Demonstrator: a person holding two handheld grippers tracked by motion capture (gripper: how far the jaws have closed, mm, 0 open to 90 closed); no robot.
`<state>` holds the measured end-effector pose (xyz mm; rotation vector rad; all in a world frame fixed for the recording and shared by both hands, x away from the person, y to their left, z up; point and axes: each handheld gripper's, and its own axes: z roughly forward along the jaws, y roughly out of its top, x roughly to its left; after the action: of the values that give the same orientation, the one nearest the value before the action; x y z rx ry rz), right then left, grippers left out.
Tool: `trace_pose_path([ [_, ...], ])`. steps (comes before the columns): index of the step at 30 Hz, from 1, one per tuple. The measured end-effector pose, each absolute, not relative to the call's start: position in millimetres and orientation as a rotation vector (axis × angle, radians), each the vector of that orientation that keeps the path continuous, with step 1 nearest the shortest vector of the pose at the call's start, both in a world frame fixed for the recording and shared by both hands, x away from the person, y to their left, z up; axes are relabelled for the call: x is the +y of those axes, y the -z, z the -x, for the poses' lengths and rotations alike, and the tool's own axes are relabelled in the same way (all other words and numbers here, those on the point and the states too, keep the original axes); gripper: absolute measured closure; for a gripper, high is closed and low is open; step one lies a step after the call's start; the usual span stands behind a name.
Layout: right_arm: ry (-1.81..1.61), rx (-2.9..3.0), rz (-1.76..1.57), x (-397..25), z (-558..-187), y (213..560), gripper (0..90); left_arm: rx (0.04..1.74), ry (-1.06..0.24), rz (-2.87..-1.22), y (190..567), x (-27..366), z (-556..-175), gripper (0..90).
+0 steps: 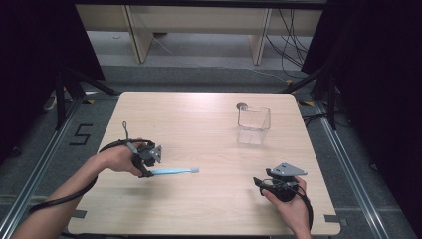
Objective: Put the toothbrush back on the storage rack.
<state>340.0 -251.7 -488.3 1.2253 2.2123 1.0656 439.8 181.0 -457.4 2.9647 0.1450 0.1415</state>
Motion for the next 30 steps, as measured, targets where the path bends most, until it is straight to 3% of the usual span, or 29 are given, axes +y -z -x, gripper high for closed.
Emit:
trace_pose_path([
  [9,-1.069,2.224,-1.187,-249.7,-340.4,487.3,40.1,0.089,-0.063,-3.029,464.0,158.4,-449.2,67.4],
  [30,-1.067,2.245,-1.177,-243.2,-339.7,486.3,39.1,0.065,-0.039,-3.102,473.6,137.8,-453.7,71.6],
])
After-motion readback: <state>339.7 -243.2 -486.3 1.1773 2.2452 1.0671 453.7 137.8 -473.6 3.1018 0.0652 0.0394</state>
